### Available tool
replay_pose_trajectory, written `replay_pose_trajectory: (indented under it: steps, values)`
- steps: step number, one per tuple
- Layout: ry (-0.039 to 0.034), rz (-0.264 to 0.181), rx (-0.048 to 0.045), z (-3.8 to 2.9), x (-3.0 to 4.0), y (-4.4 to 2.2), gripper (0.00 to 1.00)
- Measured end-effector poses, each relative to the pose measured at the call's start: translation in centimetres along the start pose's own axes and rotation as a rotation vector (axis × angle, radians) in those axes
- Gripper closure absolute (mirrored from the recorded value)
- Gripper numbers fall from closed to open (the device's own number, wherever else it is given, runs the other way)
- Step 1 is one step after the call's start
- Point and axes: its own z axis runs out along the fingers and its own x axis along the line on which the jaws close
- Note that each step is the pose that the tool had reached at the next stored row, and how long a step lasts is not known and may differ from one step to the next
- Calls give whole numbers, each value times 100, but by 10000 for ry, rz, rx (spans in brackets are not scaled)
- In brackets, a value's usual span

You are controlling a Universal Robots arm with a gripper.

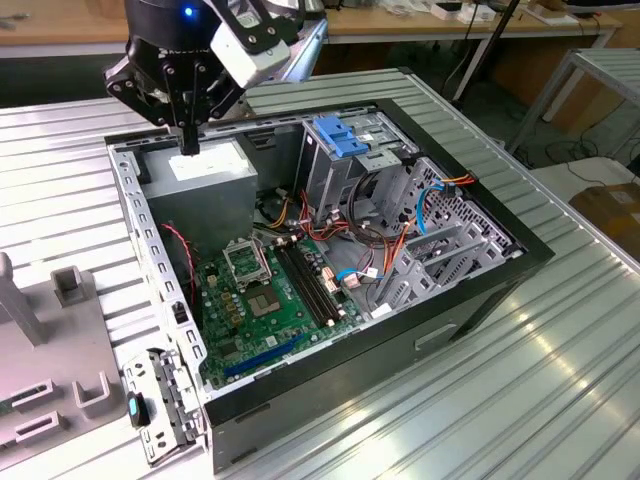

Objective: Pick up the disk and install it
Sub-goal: 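Reach for the disk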

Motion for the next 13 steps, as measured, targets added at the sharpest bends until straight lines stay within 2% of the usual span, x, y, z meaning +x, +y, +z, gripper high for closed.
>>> replay_pose_trajectory:
  steps: [13]
  values:
    - [0,-1,0,-7,240,-18,89]
